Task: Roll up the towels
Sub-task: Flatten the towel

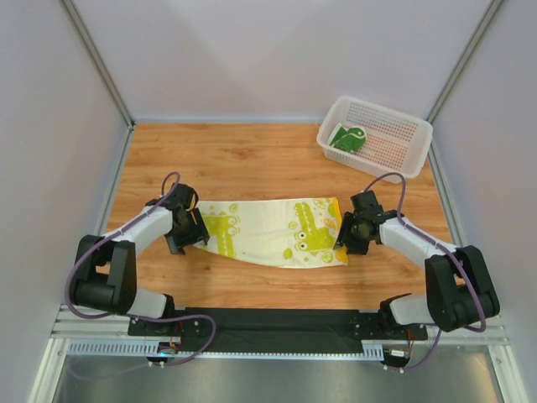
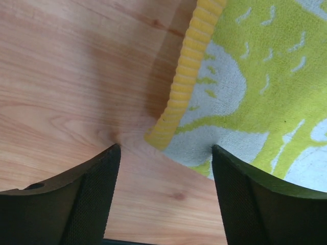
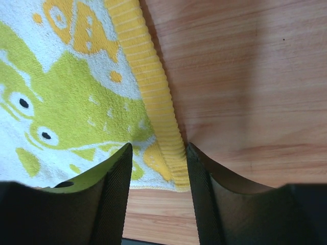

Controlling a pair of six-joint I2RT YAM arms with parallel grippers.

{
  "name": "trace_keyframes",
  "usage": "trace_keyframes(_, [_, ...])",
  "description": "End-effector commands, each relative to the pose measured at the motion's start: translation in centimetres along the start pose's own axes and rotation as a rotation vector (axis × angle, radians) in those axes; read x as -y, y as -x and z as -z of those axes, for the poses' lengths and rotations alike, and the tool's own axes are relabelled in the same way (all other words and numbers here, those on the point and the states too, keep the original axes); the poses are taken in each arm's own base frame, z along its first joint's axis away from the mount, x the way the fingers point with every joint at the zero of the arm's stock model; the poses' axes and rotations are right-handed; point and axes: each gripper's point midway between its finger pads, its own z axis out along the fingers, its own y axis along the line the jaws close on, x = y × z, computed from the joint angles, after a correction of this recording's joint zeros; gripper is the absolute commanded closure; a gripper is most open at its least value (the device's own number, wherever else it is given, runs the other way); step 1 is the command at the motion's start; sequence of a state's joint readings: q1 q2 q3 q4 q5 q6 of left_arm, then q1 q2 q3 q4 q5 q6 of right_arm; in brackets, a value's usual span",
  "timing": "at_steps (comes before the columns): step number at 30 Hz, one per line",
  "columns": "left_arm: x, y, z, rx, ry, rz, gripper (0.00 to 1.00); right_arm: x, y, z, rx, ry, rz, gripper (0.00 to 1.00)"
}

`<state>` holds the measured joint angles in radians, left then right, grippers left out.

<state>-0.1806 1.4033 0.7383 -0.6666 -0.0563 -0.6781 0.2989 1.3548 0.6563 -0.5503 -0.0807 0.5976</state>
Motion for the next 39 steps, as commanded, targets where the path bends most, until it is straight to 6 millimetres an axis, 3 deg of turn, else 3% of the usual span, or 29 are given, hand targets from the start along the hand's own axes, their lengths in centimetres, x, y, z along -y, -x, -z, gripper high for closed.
trace_keyframes(1, [1.1,2.2,-0.8,0.077,-0.026,0.016,0.23,-0.2,-0.4,-1.1,-0.022,0.008,0.007,0.53])
trace_keyframes(2, [1.2,2.6,-0.8,0.093,-0.027,0.012,0.3,-0.3,-0.4,-1.3,-0.029,0.015,0.004,0.59])
trace_keyframes(3, [1.3,2.8,-0.8,0.103,-0.03,0.013,0.46,-0.8,-0.4,-1.4,-0.035,0.033,0.0,0.7])
trace_keyframes(5, [1.7,3.5,-0.6,0.12,-0.043,-0.001,0.6,-0.9,-0.4,-2.0,-0.047,0.032,-0.006,0.83])
trace_keyframes(6, [1.8,3.6,-0.5,0.122,-0.042,-0.005,0.76,-0.9,-0.2,-2.2,-0.044,0.032,-0.004,0.9])
trace_keyframes(7, [2.2,4.3,0.1,0.138,-0.056,-0.01,0.82,-0.6,-0.6,-2.8,-0.065,0.019,-0.001,0.95])
trace_keyframes(8, [2.1,4.2,0.4,0.129,-0.048,-0.023,1.0,-0.8,-0.7,-2.9,-0.076,0.027,0.002,1.0])
trace_keyframes(12, [2.0,4.8,3.3,0.123,-0.034,-0.052,1.0,-1.3,-0.6,-2.1,-0.06,0.052,-0.001,1.0])
trace_keyframes(13, [2.5,5.9,5.1,0.164,-0.051,-0.052,1.0,-1.5,-0.4,-1.6,-0.052,0.058,-0.002,1.0])
trace_keyframes(14, [2.0,5.6,6.0,0.149,-0.03,-0.062,1.0,-2.2,0.4,-0.4,-0.016,0.083,0.005,1.0])
trace_keyframes(16, [2.8,7.5,9.0,0.192,-0.044,-0.082,1.0,-2.8,1.5,1.7,0.016,0.087,0.015,1.0])
trace_keyframes(17, [2.6,7.3,9.7,0.165,-0.024,-0.092,0.99,-3.3,2.2,2.5,0.039,0.097,0.021,1.0])
trace_keyframes(18, [3.7,9.2,11.6,0.205,-0.047,-0.094,0.96,-4.6,3.9,4.2,0.077,0.121,0.027,1.0])
trace_keyframes(20, [4.7,10.1,10.9,0.149,-0.036,-0.121,0.85,-5.7,5.4,5.1,0.095,0.131,0.04,1.0])
trace_keyframes(22, [5.9,12.4,9.2,0.102,-0.021,-0.12,0.77,-7.0,7.6,5.1,0.098,0.123,0.044,1.0])
trace_keyframes(23, [6.1,12.6,8.3,0.054,-0.017,-0.117,0.65,-7.4,8.2,4.6,0.083,0.121,0.054,1.0])
trace_keyframes(25, [6.2,13.0,5.8,-0.036,0.021,-0.114,0.54,-7.7,8.5,3.2,0.024,0.097,0.057,1.0])
trace_keyframes(26, [6.3,12.7,5.2,-0.057,0.019,-0.111,0.43,-7.7,8.3,2.9,0.011,0.097,0.058,0.97])
trace_keyframes(27, [5.7,11.4,4.1,-0.089,0.034,-0.108,0.37,-7.7,8.3,2.5,0.015,0.099,0.06,0.79])
trace_keyframes(29, [5.4,11.2,3.1,-0.045,0.026,-0.081,0.21,-6.7,7.5,1.8,0.01,0.072,0.058,0.48])
trace_keyframes(30, [4.3,9.8,2.7,-0.051,0.039,-0.072,0.19,-6.4,7.3,1.5,0.009,0.067,0.065,0.45])
trace_keyframes(33, [3.6,8.5,1.9,-0.033,0.032,-0.052,0.18,-5.6,6.5,1.1,0.004,0.053,0.072,0.44])
trace_keyframes(39, [2.5,7.4,0.6,0.002,0.043,-0.025,0.2,-4.9,5.8,0.4,-0.008,0.038,0.071,0.44])
